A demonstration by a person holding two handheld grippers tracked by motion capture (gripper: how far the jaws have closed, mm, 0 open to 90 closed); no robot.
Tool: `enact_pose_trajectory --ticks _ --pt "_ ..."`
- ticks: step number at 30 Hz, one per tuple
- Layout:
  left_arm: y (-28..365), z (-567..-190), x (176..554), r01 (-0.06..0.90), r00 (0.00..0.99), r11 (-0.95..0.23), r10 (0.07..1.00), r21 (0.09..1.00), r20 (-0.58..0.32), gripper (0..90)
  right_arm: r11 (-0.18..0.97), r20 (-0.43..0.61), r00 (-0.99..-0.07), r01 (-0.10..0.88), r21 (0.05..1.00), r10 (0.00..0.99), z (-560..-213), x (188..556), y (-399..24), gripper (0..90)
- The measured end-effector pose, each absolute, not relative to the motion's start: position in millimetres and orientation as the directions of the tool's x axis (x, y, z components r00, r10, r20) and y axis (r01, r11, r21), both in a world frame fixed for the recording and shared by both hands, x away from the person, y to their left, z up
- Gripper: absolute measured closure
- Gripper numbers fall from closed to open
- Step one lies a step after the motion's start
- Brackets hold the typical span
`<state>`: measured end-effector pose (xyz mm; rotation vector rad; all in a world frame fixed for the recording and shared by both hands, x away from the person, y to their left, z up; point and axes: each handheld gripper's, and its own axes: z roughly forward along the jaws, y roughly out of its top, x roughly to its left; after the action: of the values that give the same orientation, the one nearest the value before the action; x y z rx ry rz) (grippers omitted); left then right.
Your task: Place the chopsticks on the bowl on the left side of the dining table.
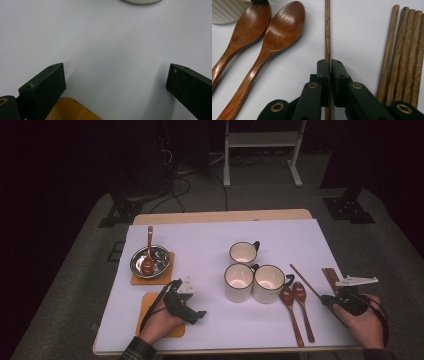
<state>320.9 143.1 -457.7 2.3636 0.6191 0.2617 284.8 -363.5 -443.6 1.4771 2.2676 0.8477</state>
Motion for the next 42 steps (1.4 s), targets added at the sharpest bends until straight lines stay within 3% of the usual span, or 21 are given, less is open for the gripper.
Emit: enact_pose_trajectory --ticks 42 --pt "143.1 -457.7 321.0 0.363 0.867 -0.662 0.498 0.656 0.022 1.4 0.201 0.116 -0.404 0.66 0.724 0.907 -413.7 289.1 -382.0 85.1"
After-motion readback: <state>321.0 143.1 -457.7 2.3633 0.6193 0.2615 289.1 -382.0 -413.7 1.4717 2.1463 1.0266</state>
